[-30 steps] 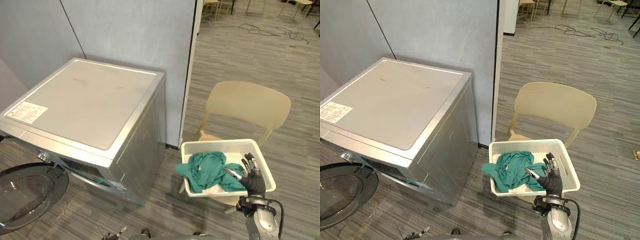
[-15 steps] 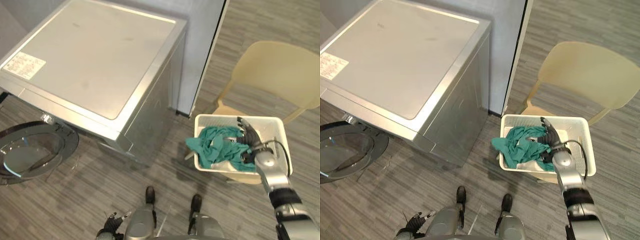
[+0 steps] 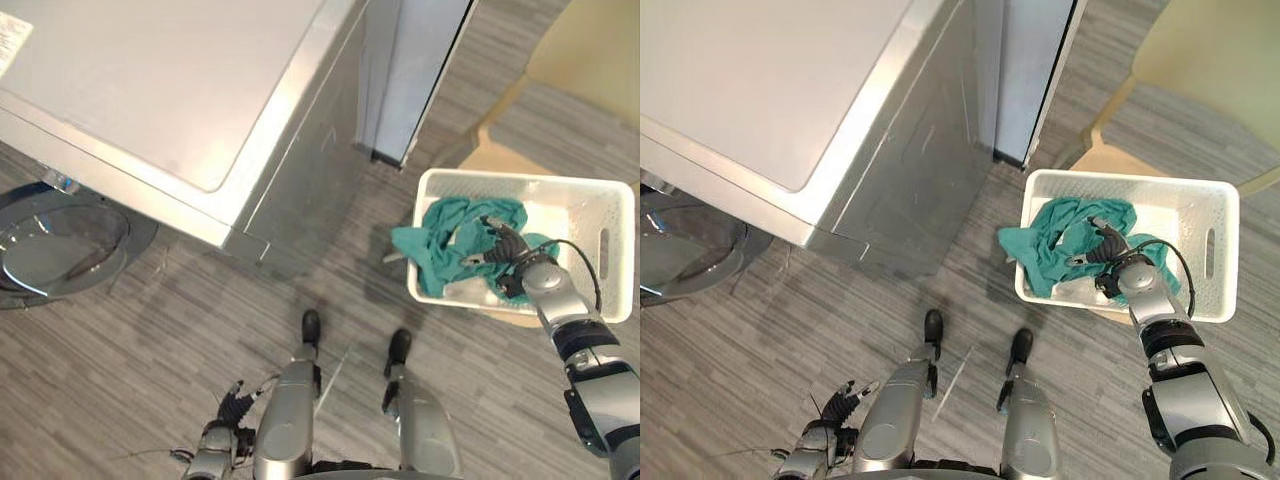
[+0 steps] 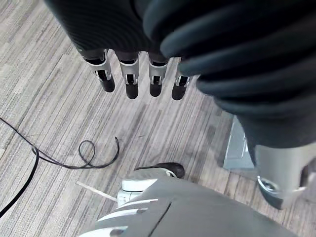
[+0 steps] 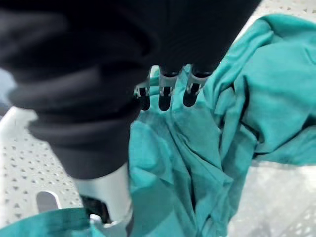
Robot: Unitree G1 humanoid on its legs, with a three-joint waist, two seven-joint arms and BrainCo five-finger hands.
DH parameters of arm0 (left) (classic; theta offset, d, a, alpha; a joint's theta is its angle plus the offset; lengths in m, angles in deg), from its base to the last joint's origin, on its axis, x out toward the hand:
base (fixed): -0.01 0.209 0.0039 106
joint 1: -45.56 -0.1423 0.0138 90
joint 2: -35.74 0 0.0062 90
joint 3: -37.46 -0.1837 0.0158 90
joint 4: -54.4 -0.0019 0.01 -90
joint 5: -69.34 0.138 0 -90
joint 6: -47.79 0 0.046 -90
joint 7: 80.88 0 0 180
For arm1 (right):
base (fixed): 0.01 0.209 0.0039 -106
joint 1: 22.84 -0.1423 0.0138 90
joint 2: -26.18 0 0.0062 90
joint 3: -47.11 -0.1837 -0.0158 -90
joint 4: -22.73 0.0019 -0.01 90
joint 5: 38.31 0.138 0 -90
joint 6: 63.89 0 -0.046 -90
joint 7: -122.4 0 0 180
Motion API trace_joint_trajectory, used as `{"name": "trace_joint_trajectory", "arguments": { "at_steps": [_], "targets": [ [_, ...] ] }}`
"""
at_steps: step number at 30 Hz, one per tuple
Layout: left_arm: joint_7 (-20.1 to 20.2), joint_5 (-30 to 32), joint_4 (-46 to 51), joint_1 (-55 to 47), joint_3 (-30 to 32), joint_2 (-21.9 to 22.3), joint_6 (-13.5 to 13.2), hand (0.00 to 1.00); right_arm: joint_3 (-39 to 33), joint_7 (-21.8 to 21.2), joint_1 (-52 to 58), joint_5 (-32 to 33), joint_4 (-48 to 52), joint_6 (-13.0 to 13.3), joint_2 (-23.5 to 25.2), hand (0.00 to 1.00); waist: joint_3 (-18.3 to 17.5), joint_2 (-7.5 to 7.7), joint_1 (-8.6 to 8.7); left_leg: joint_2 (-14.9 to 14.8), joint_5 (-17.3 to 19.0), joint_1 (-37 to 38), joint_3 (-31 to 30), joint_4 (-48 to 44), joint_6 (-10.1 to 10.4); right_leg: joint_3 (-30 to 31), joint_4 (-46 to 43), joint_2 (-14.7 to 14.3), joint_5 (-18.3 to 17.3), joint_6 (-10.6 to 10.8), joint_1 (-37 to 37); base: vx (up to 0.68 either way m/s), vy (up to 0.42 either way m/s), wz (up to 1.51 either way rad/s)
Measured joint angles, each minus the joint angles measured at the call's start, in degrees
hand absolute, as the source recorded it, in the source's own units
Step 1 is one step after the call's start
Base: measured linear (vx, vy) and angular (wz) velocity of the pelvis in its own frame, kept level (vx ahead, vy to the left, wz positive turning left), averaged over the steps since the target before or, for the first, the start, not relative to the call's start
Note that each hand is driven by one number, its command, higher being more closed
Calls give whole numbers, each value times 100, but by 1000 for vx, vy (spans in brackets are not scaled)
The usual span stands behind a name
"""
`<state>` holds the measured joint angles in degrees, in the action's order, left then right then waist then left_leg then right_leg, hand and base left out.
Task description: Pick up the laundry basket with both hands and put the clothes into the washing machine.
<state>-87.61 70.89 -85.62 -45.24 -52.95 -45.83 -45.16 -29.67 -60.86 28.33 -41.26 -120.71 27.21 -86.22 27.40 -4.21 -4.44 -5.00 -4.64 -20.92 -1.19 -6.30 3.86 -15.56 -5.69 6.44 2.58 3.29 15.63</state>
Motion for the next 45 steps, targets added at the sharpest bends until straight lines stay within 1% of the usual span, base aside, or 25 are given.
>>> {"name": "trace_joint_trajectory", "arguments": {
  "at_steps": [4, 7, 9, 13, 15, 16, 20, 21, 24, 27, 28, 29, 31, 33, 35, 38, 39, 40, 43, 44, 45],
  "targets": [
    [-111, -136, 21, 185, 0, 39, -10, 0, -29, 284, -221, -62, -149, -5, -57, 0, 45, -2, -128, 2, -78, -405, -38, 4, 8, -24, -480, 76, -165, -34, 593, -71, -18, 4],
    [-121, -209, 168, 207, 11, 62, -12, 0, -39, 486, -265, -219, -137, 3, -55, 0, 52, 0, -132, 5, -135, -694, -123, -27, -3, -130, -797, 176, -290, -51, 936, -55, -31, 21],
    [-169, -216, 350, 210, 61, 74, -9, 0, -44, 692, -267, -275, -102, 6, -44, 0, 73, 31, -150, 24, -141, -938, -199, -123, 5, -208, -1072, 271, -425, -65, 1181, -27, -6, 27],
    [-241, -216, 657, 231, 103, 92, -9, 0, -102, 992, -259, -698, 156, -6, -5, 0, 96, 68, -167, 59, -137, -1269, -331, -308, 9, -358, -1497, 377, -642, -109, 1506, -26, -42, 23],
    [-338, -220, 778, 266, 119, 90, -9, 0, -107, 1237, -260, -740, 216, -2, 166, 0, 116, 113, -231, 42, -135, -1393, -332, -377, 11, -359, -1639, 386, -707, -121, 1654, -32, -57, 4],
    [-362, -247, 797, 306, 123, 99, -9, 0, -107, 1388, -263, -830, 213, -11, 235, 100, 116, 116, -242, 33, -136, -1431, -339, -378, 10, -383, -1683, 390, -725, -137, 1695, -23, -44, 4],
    [-457, -318, 1024, 327, 166, 149, -9, 0, -105, 1663, -270, -1176, 204, -43, 375, 100, 112, 129, -246, 0, -146, -1488, -351, -370, 24, -476, -1729, 390, -761, -165, 1750, -22, -47, 6],
    [-469, -322, 1105, 333, 257, 211, -12, 0, -105, 1695, -288, -1275, 202, -47, 375, 100, 107, 138, -246, -2, -153, -1488, -360, -366, 31, -484, -1757, 391, -766, -167, 1749, -5, -37, 7],
    [-492, -332, 1227, 334, 270, 260, -14, 0, -106, 1690, -302, -1352, 159, -54, 434, 100, 78, 193, -258, 1, -186, -1476, -393, -365, 77, -500, -1810, 403, -794, -180, 1741, 10, -30, 6],
    [-495, -385, 1243, 405, 268, 349, -11, 0, -114, 1635, -300, -1345, -60, -110, 599, 100, 63, 222, -269, -2, -201, -1420, -424, -360, 98, -538, -1812, 401, -814, -191, 1657, 23, -24, 7],
    [-500, -436, 1245, 430, 268, 399, -12, 0, -157, 1545, -273, -1340, -178, -164, 752, 100, 44, 253, -270, -4, -201, -1360, -407, -360, 98, -527, -1804, 400, -819, -189, 1608, 32, -26, 3],
    [-503, -443, 1245, 439, 267, 441, -12, 0, -169, 1530, -214, -1333, -191, -171, 811, 100, 43, 253, -275, -5, -201, -1320, -404, -360, 98, -528, -1789, 396, -820, -189, 1559, 0, 0, 0],
    [-504, -443, 1247, 443, 262, 503, -15, 0, -228, 1477, -114, -1318, -190, -172, 904, 100, 36, 265, -280, -13, -201, -1270, -392, -362, 98, -524, -1755, 384, -819, -188, 1490, 0, 0, 0],
    [-511, -442, 1233, 445, 261, 509, -3, 0, -444, 1415, 66, -1239, -178, -173, 1043, 100, 22, 289, -281, -44, -199, -1206, -349, -374, 98, -518, -1697, 355, -812, -187, 1404, 5, -7, -4],
    [-503, -446, 1217, 442, 275, 513, 8, 0, -789, 1434, 228, -828, -81, -181, 1224, 100, -19, 356, -278, -92, -195, -1175, -305, -398, 98, -496, -1614, 296, -771, -191, 1346, 13, -25, -11],
    [-496, -696, 1163, 443, 338, 498, 10, 0, -1475, 1528, 592, -315, 314, -271, 1408, 100, -74, 458, -279, -196, -176, -1067, -253, -419, 94, -478, -1384, 158, -655, -207, 1154, 9, -29, -13],
    [-509, -822, 1120, 443, 345, 470, 3, 0, -1828, 1609, 737, -100, 556, -275, 1493, 100, -94, 494, -266, -217, -166, -978, -241, -423, 98, -475, -1330, 129, -644, -213, 1052, 5, -28, -10],
    [-530, -912, 1099, 442, 345, 457, 4, 0, -1995, 1690, 803, 43, 664, -277, 1531, 100, -106, 516, -263, -226, -155, -926, -237, -423, 103, -474, -1314, 120, -642, -214, 994, -2, -20, -6],
    [-610, -1340, 1015, 426, 363, 447, -13, 0, -2857, 2055, 1094, 559, 1301, -270, 1652, 100, -156, 585, -274, -253, -88, -606, -176, -451, 93, -463, -1265, 93, -647, -210, 682, -22, -13, -5],
    [-607, -1414, 990, 421, 399, 445, -11, 0, -3014, 2104, 1141, 645, 1433, -268, 1704, 100, -179, 601, -271, -260, -67, -564, -171, -460, 87, -462, -1242, 83, -654, -200, 626, -33, -2, -5],
    [-604, -1597, 945, 404, 512, 424, -12, 0, -3272, 2214, 1238, 834, 1660, -258, 1814, 100, -213, 653, -269, -272, -40, -436, -150, -454, 82, -457, -1212, 68, -677, -165, 503, 0, 0, 0]
  ]
}}
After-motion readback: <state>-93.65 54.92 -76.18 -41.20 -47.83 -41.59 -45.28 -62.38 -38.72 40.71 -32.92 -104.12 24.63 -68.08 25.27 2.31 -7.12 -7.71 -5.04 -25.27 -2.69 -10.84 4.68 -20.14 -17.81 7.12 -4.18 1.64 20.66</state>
